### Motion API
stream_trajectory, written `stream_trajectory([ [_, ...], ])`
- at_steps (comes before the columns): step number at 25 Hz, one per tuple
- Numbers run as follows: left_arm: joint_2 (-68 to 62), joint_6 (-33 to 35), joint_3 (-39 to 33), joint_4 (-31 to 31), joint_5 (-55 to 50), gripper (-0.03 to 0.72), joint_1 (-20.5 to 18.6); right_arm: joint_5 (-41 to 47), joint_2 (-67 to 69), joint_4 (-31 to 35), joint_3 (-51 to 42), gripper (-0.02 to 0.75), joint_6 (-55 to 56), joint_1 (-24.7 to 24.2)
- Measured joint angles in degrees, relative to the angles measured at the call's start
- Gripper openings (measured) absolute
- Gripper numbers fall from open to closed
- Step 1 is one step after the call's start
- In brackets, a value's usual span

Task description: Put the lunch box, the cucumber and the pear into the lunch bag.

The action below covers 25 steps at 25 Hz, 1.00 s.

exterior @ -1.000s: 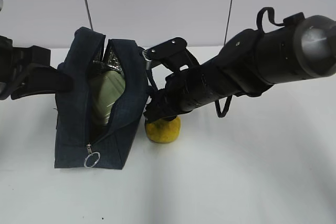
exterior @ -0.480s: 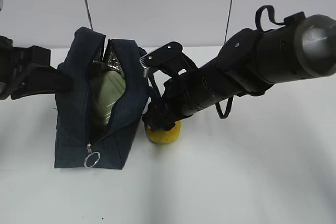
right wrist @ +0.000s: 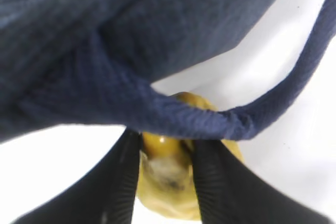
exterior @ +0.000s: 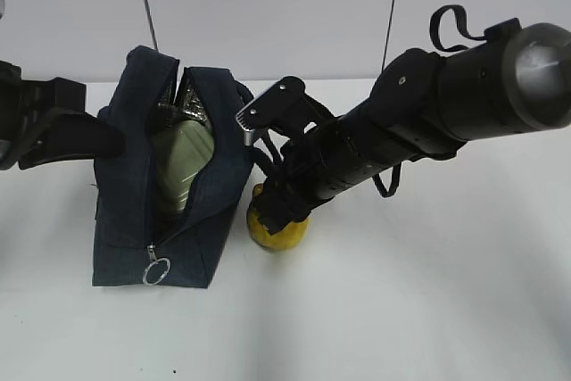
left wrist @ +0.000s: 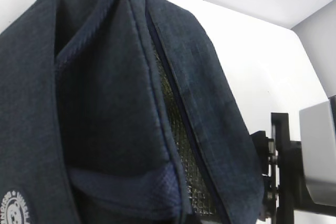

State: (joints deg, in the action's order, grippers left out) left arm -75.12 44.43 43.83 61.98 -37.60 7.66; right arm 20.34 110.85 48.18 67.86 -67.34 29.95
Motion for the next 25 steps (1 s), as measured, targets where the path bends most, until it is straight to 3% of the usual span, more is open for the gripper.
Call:
stream_trajectory([
  [7, 0.0, 0.0, 0.0, 0.0, 0.0, -0.015, 0.0, 2.9, -1.5, -3.7, -0.1, 0.227, 2.3, -1.7],
  [19, 0.0, 0.0, 0.0, 0.0, 0.1, -0.015, 0.0, 15.3, -7.0, -15.2, -0.3, 0.221, 13.0, -12.3],
  [25, 0.0, 0.0, 0.0, 0.0, 0.2, -0.015, 0.0, 16.2, -11.8, -14.8, 2.4, 0.221, 13.9, -12.6],
])
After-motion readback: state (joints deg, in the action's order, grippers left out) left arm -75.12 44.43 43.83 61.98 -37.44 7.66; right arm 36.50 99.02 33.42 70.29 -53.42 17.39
